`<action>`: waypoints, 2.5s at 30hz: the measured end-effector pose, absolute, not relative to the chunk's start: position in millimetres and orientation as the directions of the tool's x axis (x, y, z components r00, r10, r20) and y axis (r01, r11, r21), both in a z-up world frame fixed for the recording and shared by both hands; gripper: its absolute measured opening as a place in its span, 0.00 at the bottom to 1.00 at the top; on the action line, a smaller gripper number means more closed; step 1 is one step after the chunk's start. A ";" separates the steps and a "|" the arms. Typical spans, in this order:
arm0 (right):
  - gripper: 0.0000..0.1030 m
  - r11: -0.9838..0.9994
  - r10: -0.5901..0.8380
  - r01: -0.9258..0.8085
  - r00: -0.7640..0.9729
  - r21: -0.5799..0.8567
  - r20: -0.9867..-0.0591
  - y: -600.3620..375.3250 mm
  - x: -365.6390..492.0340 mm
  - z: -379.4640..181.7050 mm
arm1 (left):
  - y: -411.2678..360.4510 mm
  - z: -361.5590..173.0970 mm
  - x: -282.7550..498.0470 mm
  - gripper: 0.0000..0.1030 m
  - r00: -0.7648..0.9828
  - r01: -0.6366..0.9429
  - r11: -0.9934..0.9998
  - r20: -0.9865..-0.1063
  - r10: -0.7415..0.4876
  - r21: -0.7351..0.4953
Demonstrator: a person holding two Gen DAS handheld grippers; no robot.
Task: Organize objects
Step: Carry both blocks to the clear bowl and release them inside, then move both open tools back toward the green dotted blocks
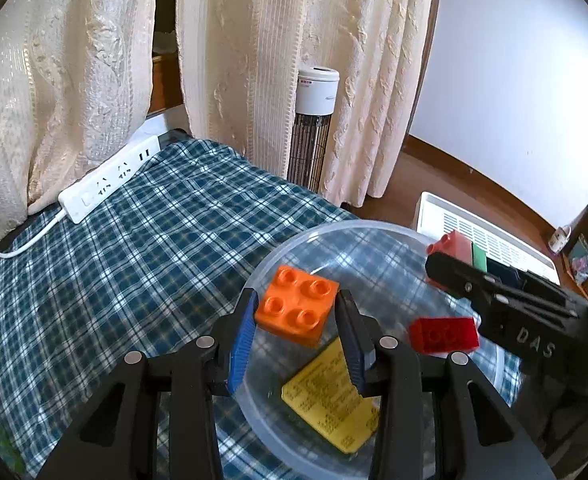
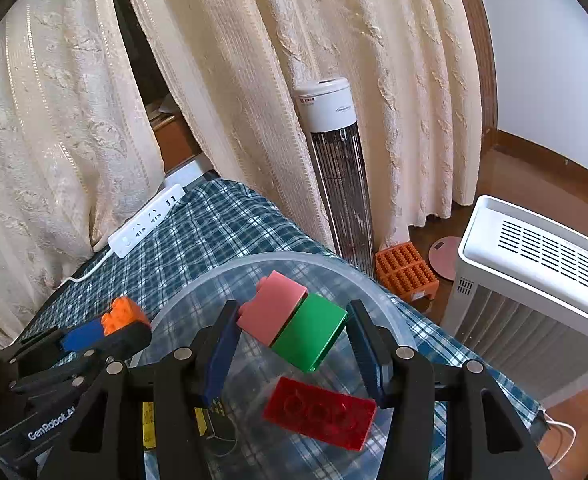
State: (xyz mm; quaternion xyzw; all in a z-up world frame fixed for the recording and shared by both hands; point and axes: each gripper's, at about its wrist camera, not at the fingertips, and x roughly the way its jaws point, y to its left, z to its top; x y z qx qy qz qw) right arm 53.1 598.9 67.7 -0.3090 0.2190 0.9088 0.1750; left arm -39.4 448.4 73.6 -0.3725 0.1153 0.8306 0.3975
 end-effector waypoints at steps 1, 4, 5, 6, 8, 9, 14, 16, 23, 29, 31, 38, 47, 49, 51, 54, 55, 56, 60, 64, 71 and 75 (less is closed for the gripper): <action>0.55 -0.843 0.181 -0.453 -0.748 0.291 -0.639 598.8 51.9 67.7 | 447.7 73.0 -41.0 0.54 -0.403 -0.743 -0.659 -0.709 0.578 -0.115; 0.56 -0.840 0.175 -0.453 -0.747 0.299 -0.641 599.8 49.2 66.9 | 442.5 72.5 -44.6 0.64 -0.401 -0.738 -0.660 -0.698 0.593 -0.137; 0.57 -0.838 0.176 -0.455 -0.748 0.301 -0.640 599.8 49.0 67.0 | 441.4 72.6 -45.6 0.64 -0.402 -0.739 -0.661 -0.698 0.592 -0.134; 0.57 -0.838 0.176 -0.455 -0.748 0.302 -0.640 599.5 48.7 67.1 | 440.0 73.2 -46.2 0.64 -0.405 -0.738 -0.661 -0.698 0.591 -0.132; 0.58 -0.838 0.171 -0.451 -0.750 0.305 -0.639 599.0 48.1 67.4 | 436.3 75.4 -47.3 0.64 -0.411 -0.736 -0.665 -0.694 0.591 -0.130; 0.58 -0.840 0.169 -0.449 -0.750 0.305 -0.639 598.3 47.4 67.7 | 434.2 76.7 -47.6 0.64 -0.416 -0.734 -0.667 -0.691 0.591 -0.128; 0.58 -0.845 0.165 -0.441 -0.753 0.302 -0.637 592.5 45.5 70.2 | 424.0 80.3 -46.2 0.64 -0.456 -0.723 -0.685 -0.681 0.573 -0.092; 0.58 -0.847 0.163 -0.438 -0.754 0.301 -0.637 589.7 44.8 71.0 | 420.7 80.1 -45.7 0.64 -0.466 -0.719 -0.690 -0.682 0.563 -0.078; 0.58 -0.861 0.150 -0.414 -0.762 0.296 -0.630 574.2 43.3 75.8 | 400.8 74.3 -47.1 0.64 -0.490 -0.683 -0.728 -0.702 0.517 -0.059; 0.58 -0.885 0.132 -0.375 -0.769 0.275 -0.625 551.4 39.0 80.3 | 376.7 74.3 -49.7 0.64 -0.513 -0.641 -0.766 -0.711 0.481 -0.056; 0.58 -0.894 0.122 -0.358 -0.773 0.270 -0.623 542.3 36.8 82.2 | 369.5 76.0 -50.5 0.64 -0.523 -0.628 -0.776 -0.711 0.470 -0.052; 0.58 -0.917 0.095 -0.310 -0.780 0.251 -0.618 510.3 31.7 83.6 | 342.0 83.0 -50.7 0.64 -0.562 -0.587 -0.809 -0.702 0.438 -0.036; 0.58 -0.944 0.028 -0.227 -0.779 0.241 -0.627 470.0 22.0 84.5 | 299.9 78.3 -59.5 0.64 -0.579 -0.490 -0.870 -0.729 0.365 -0.046; 0.58 -0.948 0.006 -0.206 -0.777 0.244 -0.630 460.2 18.1 84.8 | 288.1 78.7 -60.8 0.64 -0.590 -0.468 -0.883 -0.728 0.350 -0.045; 0.58 -0.952 -0.016 -0.182 -0.774 0.246 -0.633 449.6 14.7 84.9 | 275.7 79.2 -61.9 0.64 -0.600 -0.446 -0.894 -0.726 0.337 -0.046; 0.58 -0.956 -0.042 -0.154 -0.769 0.249 -0.638 435.2 9.6 84.3 | 257.4 79.0 -65.0 0.64 -0.610 -0.411 -0.910 -0.726 0.316 -0.051; 0.58 -0.957 -0.052 -0.144 -0.765 0.250 -0.641 429.7 7.3 84.0 | 250.2 78.7 -65.7 0.64 -0.613 -0.399 -0.916 -0.727 0.309 -0.053; 0.58 -0.958 -0.063 -0.135 -0.762 0.253 -0.644 425.3 5.6 83.3 | 245.0 78.5 -66.6 0.64 -0.614 -0.390 -0.919 -0.728 0.305 -0.056; 0.58 -0.958 -0.110 -0.095 -0.746 0.269 -0.657 405.1 -4.0 80.8 | 220.5 77.7 -67.8 0.64 -0.627 -0.348 -0.936 -0.729 0.276 -0.055; 0.58 -0.965 -0.144 -0.046 -0.733 0.259 -0.665 379.4 -12.7 80.3 | 193.4 75.5 -69.2 0.65 -0.635 -0.299 -0.952 -0.732 0.247 -0.062; 0.58 -0.969 -0.193 0.031 -0.707 0.244 -0.680 337.8 -27.2 77.3 | 141.7 67.9 -73.8 0.65 -0.638 -0.203 -0.976 -0.746 0.190 -0.075; 0.58 -0.968 -0.219 0.062 -0.684 0.244 -0.696 317.9 -36.2 72.6 | 113.2 62.2 -76.2 0.65 -0.644 -0.144 -0.986 -0.749 0.155 -0.081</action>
